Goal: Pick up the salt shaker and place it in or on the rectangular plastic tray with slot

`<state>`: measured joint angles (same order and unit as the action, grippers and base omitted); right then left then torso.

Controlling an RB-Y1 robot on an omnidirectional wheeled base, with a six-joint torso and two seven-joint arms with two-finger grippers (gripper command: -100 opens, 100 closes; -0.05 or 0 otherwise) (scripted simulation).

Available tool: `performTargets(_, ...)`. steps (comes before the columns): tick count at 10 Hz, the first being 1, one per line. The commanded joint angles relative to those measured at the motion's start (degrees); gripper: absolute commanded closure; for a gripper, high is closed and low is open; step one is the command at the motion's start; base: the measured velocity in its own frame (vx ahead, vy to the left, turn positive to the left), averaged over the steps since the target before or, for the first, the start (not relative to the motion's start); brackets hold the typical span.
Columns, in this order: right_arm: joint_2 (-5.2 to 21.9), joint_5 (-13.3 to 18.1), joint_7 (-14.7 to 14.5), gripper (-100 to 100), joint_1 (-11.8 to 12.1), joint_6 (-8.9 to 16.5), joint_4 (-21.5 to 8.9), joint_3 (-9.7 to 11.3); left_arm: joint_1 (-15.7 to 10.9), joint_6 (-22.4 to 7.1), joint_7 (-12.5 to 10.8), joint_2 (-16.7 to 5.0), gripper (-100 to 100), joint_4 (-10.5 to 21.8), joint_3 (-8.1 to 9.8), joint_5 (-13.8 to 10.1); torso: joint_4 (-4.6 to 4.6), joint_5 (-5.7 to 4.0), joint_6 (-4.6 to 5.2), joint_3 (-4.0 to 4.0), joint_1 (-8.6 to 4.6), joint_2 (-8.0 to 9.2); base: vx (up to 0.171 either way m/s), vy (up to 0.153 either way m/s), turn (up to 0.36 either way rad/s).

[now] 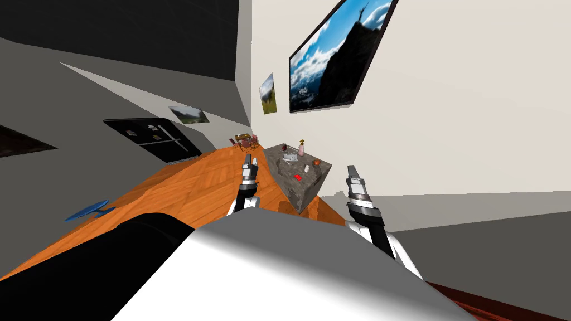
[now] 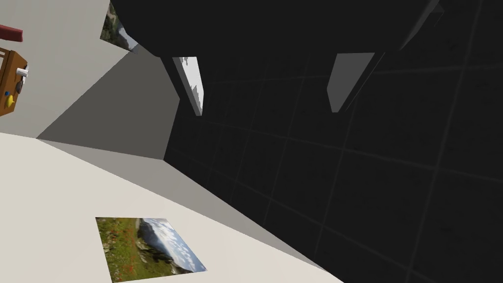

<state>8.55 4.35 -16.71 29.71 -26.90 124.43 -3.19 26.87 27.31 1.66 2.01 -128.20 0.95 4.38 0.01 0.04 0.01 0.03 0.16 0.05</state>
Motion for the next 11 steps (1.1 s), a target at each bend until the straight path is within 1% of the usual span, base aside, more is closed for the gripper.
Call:
performTargets(1,0.65,1.09,-2.38,-100,0.62,0.28,-0.97,-0.73,0.00,0.00,0.00,0.00,0,0.00,0.00,0.00,0.00,0.00,0.00,0.00,0.00,0.00,-0.019,0.047,0.118)
performTargets(3,1.80,3.00,-5.70,-100,1.60,1.34,-2.42,-2.27,-0.01,0.00,0.00,0.00,0,0.00,-0.01,0.00,0.01,0.01,-0.02,0.02,0.04,0.04,-0.018,0.063,0.213)
performTargets(4,1.80,3.00,-6.34,-100,1.60,1.34,-2.42,-2.27,-0.01,0.00,0.00,0.00,0,0.00,-0.01,0.00,0.01,0.02,-0.03,0.03,0.07,0.05,-0.016,0.041,0.050)
performTargets(5,2.35,3.99,-8.42,-100,2.11,1.88,-3.18,-3.07,0.00,0.00,0.00,0.00,0,0.00,0.00,0.00,0.01,0.00,0.00,0.02,0.00,0.04,-0.014,0.047,0.134)
performTargets(6,2.87,5.00,-9.88,-100,2.65,2.44,-3.94,-3.89,-0.01,0.00,0.00,0.00,0,0.00,0.00,0.00,0.01,0.00,-0.02,0.02,0.01,0.03,-0.015,0.066,0.274)
performTargets(7,2.87,5.00,-10.53,-100,2.65,2.44,-3.94,-3.89,-0.01,0.00,0.00,0.00,0,0.00,-0.01,0.00,0.01,0.01,-0.03,0.02,0.06,0.03,-0.006,0.045,0.038)
performTargets(8,3.34,6.01,-12.66,-100,3.20,2.99,-4.72,-4.72,0.00,0.00,0.00,0.00,0,0.00,0.00,0.00,0.01,0.01,0.02,0.01,0.01,0.02,0.001,0.054,0.093)
performTargets(9,3.76,7.00,-14.18,-100,3.77,3.54,-5.50,-5.57,0.00,0.00,0.00,0.00,0,0.00,0.00,0.00,0.00,0.01,-0.01,0.00,0.02,0.00,-0.001,0.071,0.246)
performTargets(10,3.76,7.00,-14.77,-100,3.77,3.54,-5.50,-5.57,-0.01,0.00,0.00,0.00,0,0.00,0.00,0.00,0.00,0.02,-0.02,0.00,0.07,-0.01,-0.001,0.045,0.070)
performTargets(11,4.12,7.95,-16.85,-100,4.37,4.09,-6.30,-6.42,0.00,0.00,0.00,0.00,0,0.00,0.00,0.00,0.00,0.01,0.01,0.00,0.00,-0.01,-0.003,0.046,0.127)
